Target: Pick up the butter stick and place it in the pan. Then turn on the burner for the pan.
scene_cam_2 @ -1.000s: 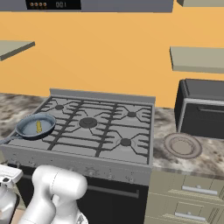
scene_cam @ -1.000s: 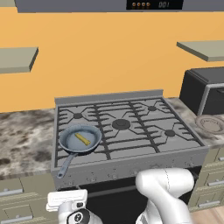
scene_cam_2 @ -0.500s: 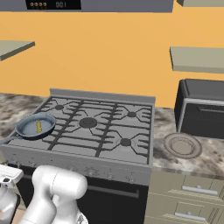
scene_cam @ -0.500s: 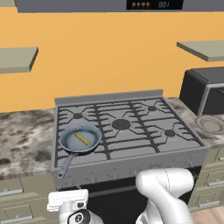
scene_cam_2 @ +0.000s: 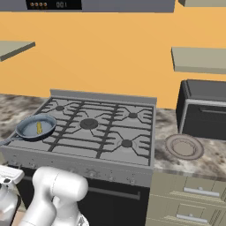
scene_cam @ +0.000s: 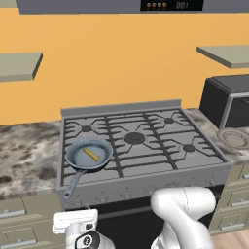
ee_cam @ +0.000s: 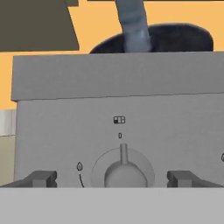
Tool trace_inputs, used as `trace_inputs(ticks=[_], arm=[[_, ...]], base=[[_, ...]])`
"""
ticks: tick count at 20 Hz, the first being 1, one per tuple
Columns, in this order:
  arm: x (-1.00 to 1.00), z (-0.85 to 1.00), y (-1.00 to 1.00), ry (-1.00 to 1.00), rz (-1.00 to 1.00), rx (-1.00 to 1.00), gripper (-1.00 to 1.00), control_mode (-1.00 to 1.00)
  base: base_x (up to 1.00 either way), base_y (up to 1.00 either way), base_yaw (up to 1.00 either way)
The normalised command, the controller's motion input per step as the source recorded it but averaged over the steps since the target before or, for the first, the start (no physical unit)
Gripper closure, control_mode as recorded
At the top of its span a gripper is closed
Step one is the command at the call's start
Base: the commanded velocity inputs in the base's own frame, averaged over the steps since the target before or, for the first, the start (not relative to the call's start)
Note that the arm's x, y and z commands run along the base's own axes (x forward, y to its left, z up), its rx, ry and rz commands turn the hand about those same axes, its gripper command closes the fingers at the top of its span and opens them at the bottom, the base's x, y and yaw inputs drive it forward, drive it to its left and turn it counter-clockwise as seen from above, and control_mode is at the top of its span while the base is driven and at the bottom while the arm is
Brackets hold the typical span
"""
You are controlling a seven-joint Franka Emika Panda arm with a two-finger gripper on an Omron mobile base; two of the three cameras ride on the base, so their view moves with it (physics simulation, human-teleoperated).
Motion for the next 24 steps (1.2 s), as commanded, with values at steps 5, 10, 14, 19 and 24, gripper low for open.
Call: trace_inputs(ticks=[5, 10, 14, 19, 24], arm=[[0.09, 0.0, 0.0, 0.0, 0.0, 0.0, -1.0, -1.0], [0.1, 0.0, 0.0, 0.0, 0.0, 0.0, 1.0, -1.0], [0.1, 0.0, 0.0, 0.0, 0.0, 0.0, 1.0, -1.0], [0.0, 0.0, 0.0, 0.0, 0.0, 0.0, 1.0, -1.0], [-0.1, -0.02, -0.03, 0.0, 0.0, -0.09, 1.0, -1.0]], base=[[0.0, 0.0, 0.0], [0.0, 0.0, 0.0], [0.0, 0.0, 0.0], [0.0, 0.0, 0.0], [0.0, 0.0, 0.0]])
